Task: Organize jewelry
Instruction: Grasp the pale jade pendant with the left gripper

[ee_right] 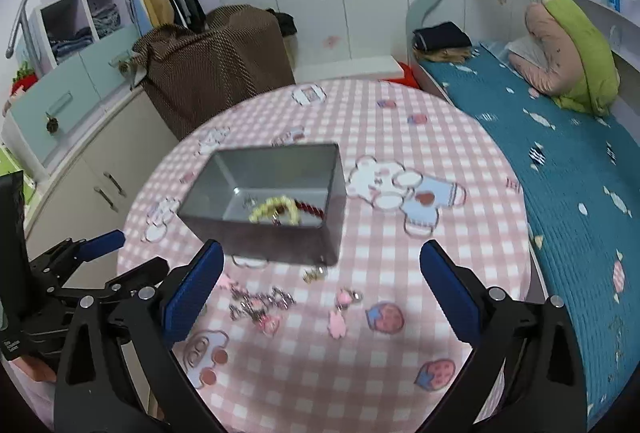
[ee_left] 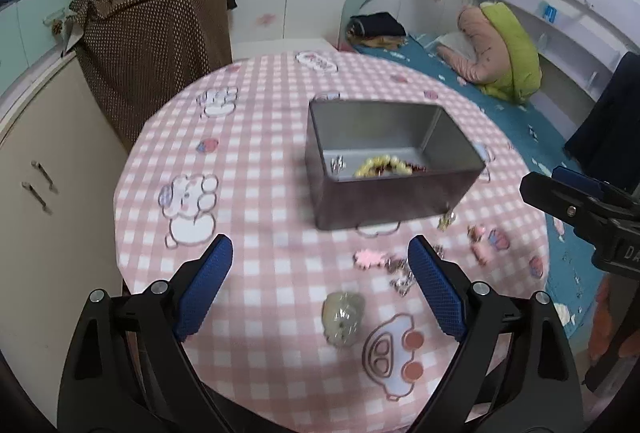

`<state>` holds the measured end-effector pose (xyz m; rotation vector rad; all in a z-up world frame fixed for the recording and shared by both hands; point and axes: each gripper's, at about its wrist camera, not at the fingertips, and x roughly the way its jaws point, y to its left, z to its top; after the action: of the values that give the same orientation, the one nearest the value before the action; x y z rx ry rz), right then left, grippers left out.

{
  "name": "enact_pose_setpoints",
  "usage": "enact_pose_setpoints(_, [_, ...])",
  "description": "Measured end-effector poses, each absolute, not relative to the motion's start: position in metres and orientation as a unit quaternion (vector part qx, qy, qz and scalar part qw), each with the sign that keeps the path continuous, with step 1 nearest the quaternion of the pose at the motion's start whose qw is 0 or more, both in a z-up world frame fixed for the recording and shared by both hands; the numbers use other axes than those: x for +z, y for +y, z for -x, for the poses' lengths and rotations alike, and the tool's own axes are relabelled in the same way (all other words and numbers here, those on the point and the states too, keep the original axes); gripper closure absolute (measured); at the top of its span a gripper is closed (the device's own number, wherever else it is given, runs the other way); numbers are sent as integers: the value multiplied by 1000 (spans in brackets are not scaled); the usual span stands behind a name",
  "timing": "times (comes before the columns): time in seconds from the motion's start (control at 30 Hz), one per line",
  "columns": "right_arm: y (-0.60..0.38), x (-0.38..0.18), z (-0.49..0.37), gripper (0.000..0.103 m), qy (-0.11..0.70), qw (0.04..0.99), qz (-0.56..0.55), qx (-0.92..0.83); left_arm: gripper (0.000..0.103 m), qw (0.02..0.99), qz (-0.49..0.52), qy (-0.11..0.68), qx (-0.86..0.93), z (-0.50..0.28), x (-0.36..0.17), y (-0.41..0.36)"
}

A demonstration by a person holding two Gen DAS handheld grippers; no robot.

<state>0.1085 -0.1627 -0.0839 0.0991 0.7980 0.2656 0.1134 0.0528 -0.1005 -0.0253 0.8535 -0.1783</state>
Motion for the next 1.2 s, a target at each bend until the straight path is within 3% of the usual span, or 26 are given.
enact_pose_setpoints(0.37, [-156, -114, -104, 8, 411, 904, -35, 115, 14, 887, -2, 452, -90, -104, -136, 50])
enact_pose_setpoints(0.6, [-139, -125, -101, 8, 419, 899, -7, 132, 44, 879, -17, 468, -90, -106, -149, 44])
enact_pose_setpoints(0.7, [-134, -127, -101, 8, 422, 896, -3, 139, 49, 877, -16, 470, -96, -107, -152, 43])
enact_pose_setpoints(0.93, [-127, -132, -102, 8, 429, 892, 2, 145, 75, 874, -20, 471, -120, -106, -152, 35])
enact_pose_setpoints(1.2, [-119, -132, -101, 8, 424, 891, 14, 158, 78, 873, -17, 471, -127, -109, -150, 33])
